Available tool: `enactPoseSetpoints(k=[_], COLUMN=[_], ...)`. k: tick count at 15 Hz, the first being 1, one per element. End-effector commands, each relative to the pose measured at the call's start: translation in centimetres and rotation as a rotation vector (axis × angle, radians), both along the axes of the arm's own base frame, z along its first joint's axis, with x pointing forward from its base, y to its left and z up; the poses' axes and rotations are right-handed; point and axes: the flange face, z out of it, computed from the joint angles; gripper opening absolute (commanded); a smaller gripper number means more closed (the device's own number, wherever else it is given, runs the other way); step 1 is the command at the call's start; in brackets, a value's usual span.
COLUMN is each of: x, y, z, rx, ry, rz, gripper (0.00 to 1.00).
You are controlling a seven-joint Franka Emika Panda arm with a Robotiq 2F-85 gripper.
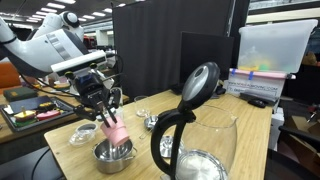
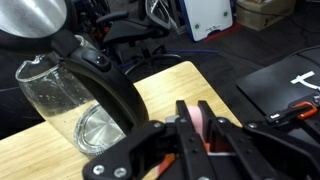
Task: Pour the contents in the pink mug into the silver bowl
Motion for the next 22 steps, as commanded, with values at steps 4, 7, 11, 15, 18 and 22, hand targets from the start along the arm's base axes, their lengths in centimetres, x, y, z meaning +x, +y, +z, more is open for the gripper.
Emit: enactPoseSetpoints(k=[4,7,11,15,18,22], x=[-0.1,-0.3,-0.1,-0.1,-0.1,0.4], y=[1.2,1.9,2.5,3.0,3.3,3.6], z=[-2.1,-3.1,-3.6,-4.4,-5.0,-5.2], rx=[-0.237,-0.315,-0.409,-0.483,-0.522,-0.600], ry=[-0.076,-0.106,-0.143,-0.144,-0.127,-0.158], rz=[0.000,0.001,0.009,0.009,0.012,0.045], gripper=[0.04,0.04,0.04,0.04,0.04,0.04])
